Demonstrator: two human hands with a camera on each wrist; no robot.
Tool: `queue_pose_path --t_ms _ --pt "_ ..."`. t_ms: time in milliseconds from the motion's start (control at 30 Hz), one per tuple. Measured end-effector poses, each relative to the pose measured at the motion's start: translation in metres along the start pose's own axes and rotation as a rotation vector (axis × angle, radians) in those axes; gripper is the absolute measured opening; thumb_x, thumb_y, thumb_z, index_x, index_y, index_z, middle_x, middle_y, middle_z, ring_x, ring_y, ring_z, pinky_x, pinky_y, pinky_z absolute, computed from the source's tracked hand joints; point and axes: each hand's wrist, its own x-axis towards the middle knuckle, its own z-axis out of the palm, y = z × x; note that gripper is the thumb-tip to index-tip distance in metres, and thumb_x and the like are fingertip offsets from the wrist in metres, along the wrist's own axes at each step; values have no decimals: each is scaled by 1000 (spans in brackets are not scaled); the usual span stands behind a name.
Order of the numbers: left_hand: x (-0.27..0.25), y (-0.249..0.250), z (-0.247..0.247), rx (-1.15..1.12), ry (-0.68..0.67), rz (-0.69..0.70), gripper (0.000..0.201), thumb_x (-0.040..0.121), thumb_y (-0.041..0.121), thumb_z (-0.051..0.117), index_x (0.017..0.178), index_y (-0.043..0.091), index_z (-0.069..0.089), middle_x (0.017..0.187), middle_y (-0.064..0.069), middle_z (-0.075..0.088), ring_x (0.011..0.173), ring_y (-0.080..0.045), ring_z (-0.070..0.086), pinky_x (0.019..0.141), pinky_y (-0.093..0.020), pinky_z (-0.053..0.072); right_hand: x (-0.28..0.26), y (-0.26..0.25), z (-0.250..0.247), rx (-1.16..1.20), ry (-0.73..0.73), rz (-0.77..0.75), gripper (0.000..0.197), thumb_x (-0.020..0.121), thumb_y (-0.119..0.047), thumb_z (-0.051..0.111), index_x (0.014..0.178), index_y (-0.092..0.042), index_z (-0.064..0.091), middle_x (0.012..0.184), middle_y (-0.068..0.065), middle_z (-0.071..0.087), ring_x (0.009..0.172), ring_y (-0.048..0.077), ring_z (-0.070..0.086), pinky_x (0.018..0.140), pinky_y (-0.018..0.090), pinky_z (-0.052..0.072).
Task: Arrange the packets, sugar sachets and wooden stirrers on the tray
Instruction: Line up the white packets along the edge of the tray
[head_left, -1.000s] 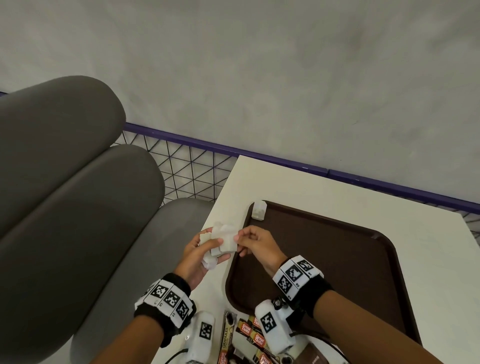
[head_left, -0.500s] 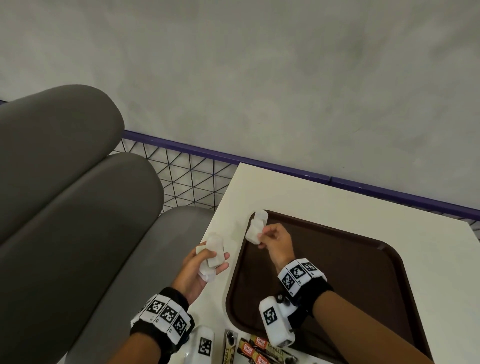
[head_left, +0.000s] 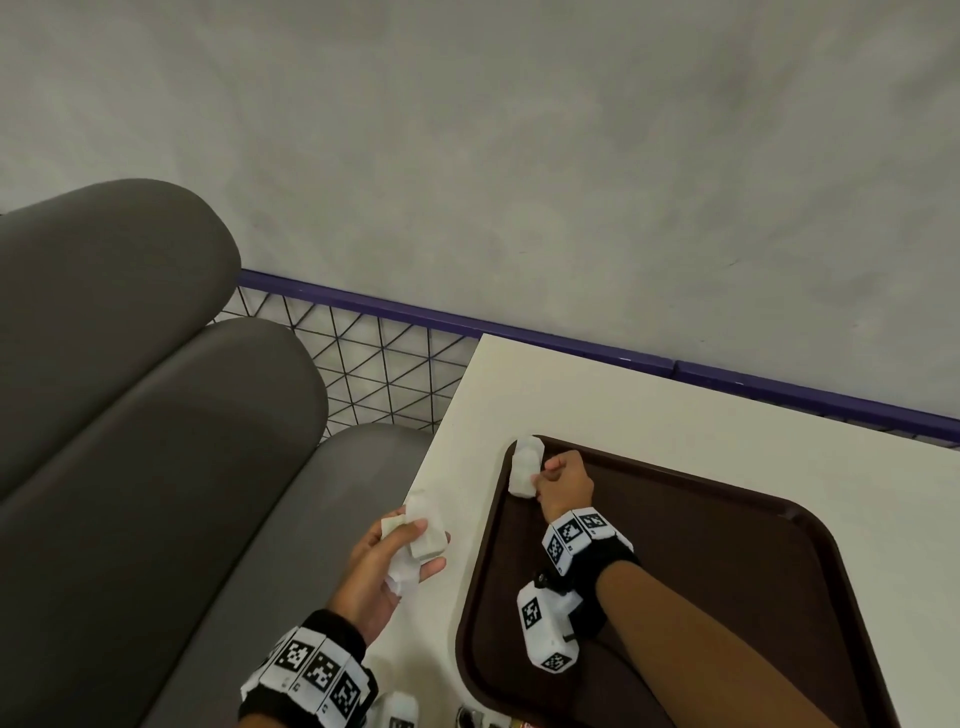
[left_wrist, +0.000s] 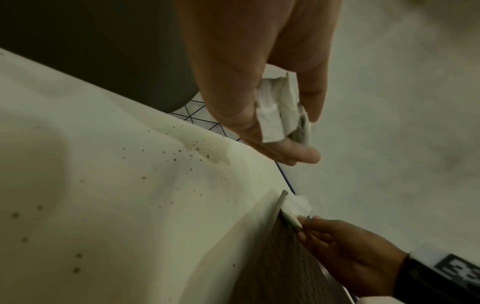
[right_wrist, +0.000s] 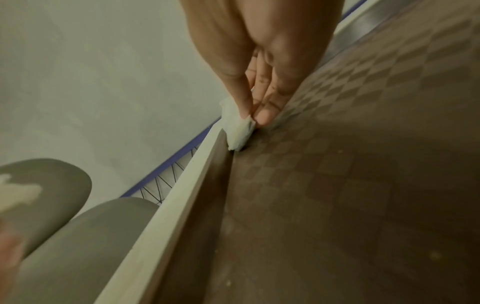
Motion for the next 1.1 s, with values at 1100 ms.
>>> queue_pose_path --t_ms 1100 --pt "-20 -7 20 171 21 1 30 81 12 68 110 7 60 105 -12 67 94 -24 65 65 -30 55 -97 -31 -19 293 -681 -166 22 81 7 62 74 -11 51 76 3 55 58 6 56 55 17 50"
